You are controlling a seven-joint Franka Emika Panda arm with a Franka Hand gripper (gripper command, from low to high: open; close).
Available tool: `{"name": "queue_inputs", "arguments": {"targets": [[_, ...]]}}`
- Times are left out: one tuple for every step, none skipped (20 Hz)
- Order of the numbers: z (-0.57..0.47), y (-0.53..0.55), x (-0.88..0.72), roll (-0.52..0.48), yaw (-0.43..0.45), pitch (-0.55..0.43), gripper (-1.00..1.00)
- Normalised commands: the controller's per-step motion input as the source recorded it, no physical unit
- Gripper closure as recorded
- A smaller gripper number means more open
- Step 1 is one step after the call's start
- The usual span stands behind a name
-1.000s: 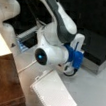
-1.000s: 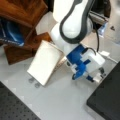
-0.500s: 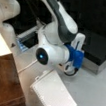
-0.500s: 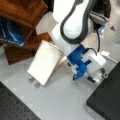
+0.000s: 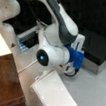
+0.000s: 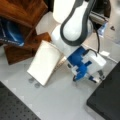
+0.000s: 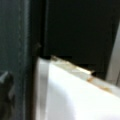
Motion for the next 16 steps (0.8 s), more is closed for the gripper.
{"name": "queue_inputs", "arguments": {"targets": [[-0.05,0.00,0.15,0.099,0.030,-0.083,1.00],[-0.05,0.00,0.15,0.094,0.032,-0.083,1.00],[-0.05,-0.01,0.15,0.093,0.033,-0.083,1.00],[-0.05,-0.02,0.15,0.092,0.031,-0.082,1.00],[-0.04,-0.03,0.14,0.088,0.031,-0.081,1.00],[-0.06,-0.06,0.14,0.077,0.028,-0.077,1.00],[-0.07,-0.07,0.13,0.074,0.026,-0.071,1.00],[-0.07,-0.09,0.12,0.071,0.031,-0.066,1.00],[-0.06,-0.09,0.11,0.069,0.038,-0.063,1.00],[-0.05,-0.09,0.11,0.069,0.040,-0.063,1.00],[-0.04,-0.10,0.10,0.067,0.046,-0.060,1.00],[-0.02,-0.10,0.08,0.062,0.055,-0.057,1.00],[0.00,-0.10,0.07,0.061,0.057,-0.056,1.00],[0.03,-0.10,0.06,0.046,0.089,-0.041,1.00],[0.05,-0.10,0.05,0.042,0.098,-0.037,1.00],[0.09,-0.10,0.04,0.033,0.112,-0.035,1.00]]}}
